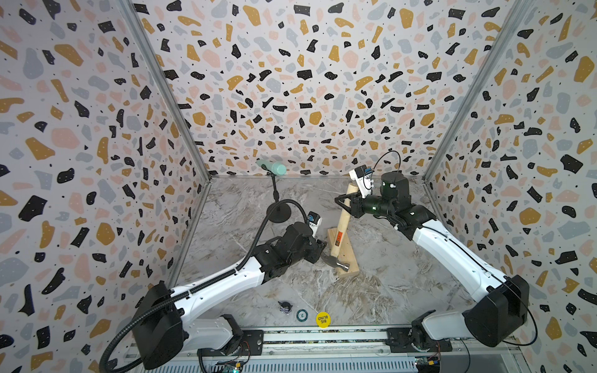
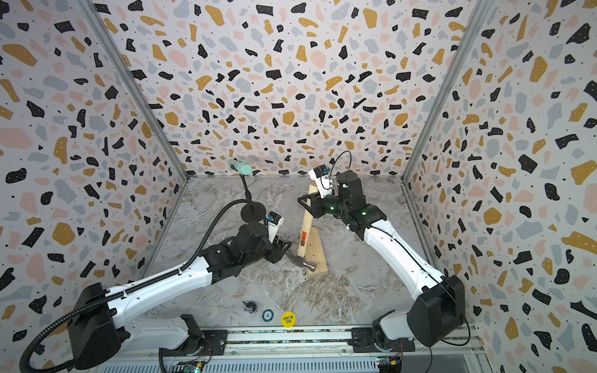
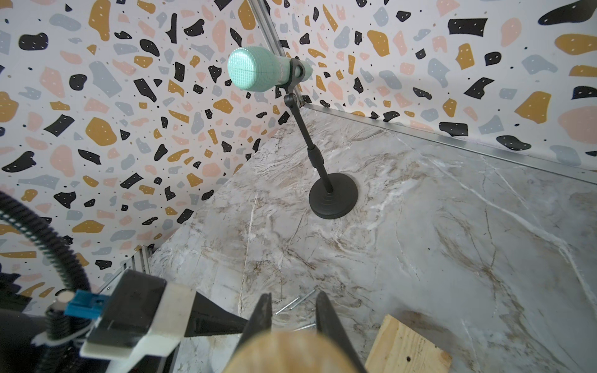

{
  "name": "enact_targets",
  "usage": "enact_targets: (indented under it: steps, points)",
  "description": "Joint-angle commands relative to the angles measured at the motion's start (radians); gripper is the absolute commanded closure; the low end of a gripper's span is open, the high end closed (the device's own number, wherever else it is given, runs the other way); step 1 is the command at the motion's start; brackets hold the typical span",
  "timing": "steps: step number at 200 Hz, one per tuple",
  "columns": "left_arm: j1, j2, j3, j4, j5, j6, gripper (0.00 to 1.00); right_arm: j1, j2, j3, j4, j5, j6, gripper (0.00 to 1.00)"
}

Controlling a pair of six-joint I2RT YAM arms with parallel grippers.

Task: Use a claw hammer to pull out a nail
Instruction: Place the hammer at the center of the board.

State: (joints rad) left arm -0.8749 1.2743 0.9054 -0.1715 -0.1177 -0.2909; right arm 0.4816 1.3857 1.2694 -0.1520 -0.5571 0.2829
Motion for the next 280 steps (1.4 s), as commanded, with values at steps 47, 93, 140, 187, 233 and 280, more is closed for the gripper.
enact_targets:
  steps: [47,93,140,187,233,280]
  points:
    - [-0.054,0.024,0.050,0.036,-0.041,0.027,0.46,0.000,-0.013,0.062,0.117,-0.060,0.074,1.00]
    - [-0.077,0.045,0.052,0.050,-0.043,0.022,0.46,0.005,-0.005,0.064,0.129,-0.066,0.084,1.00]
    - [-0.093,0.076,0.056,0.061,-0.055,0.013,0.47,0.011,0.000,0.072,0.139,-0.073,0.090,1.00]
    - [-0.098,0.100,0.056,0.066,-0.071,-0.002,0.46,0.013,0.004,0.080,0.147,-0.082,0.098,1.00]
    - [-0.101,0.133,0.066,0.059,-0.074,-0.010,0.47,0.018,0.003,0.092,0.149,-0.086,0.100,1.00]
    - [-0.106,0.144,0.072,0.054,-0.080,-0.014,0.47,0.020,0.003,0.094,0.149,-0.084,0.100,1.00]
